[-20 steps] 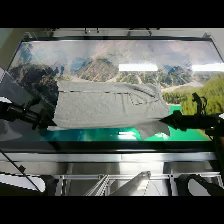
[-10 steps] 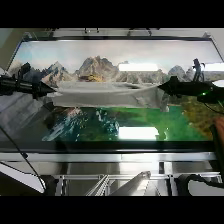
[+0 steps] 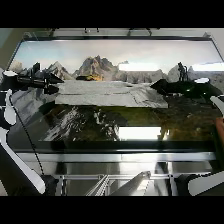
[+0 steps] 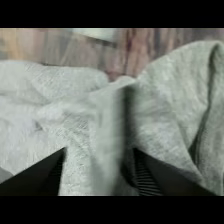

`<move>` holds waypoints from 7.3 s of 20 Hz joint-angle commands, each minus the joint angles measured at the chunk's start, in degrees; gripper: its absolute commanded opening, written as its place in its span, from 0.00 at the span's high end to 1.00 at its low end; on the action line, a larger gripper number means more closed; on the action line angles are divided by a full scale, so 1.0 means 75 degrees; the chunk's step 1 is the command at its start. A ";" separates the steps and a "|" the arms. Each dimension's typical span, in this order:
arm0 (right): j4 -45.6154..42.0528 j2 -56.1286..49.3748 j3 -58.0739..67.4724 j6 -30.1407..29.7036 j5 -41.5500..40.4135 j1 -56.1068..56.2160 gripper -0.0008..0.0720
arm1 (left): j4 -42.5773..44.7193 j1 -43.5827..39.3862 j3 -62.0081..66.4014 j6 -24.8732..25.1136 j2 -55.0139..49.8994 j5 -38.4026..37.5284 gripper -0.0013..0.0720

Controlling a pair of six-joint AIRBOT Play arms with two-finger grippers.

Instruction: Fold the shirts.

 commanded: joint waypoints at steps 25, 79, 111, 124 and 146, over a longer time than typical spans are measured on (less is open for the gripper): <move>0.1000 -0.0061 0.0799 0.0560 0.3293 -0.0213 0.97 | 0.2107 -0.3888 -0.1530 -0.0256 0.1941 0.1122 0.99; -0.0662 -0.2393 0.2856 0.3850 0.0236 0.3550 0.07 | -0.0595 -0.1119 -0.5097 0.1387 0.6703 0.0597 0.96; -0.5257 0.2649 0.4138 0.4951 0.1475 -0.3716 0.97 | -0.0583 -0.2127 -0.5097 0.1166 0.6700 0.0583 0.96; -0.7309 0.2078 0.5791 0.4835 0.6318 -0.4503 0.97 | -0.0545 -0.2935 -0.5097 0.2011 0.6534 0.0825 0.96; -1.1316 0.4575 -0.0061 0.6650 0.6831 -0.6732 0.97 | -0.1600 -0.3453 -0.5094 0.2550 0.5590 -0.0265 0.96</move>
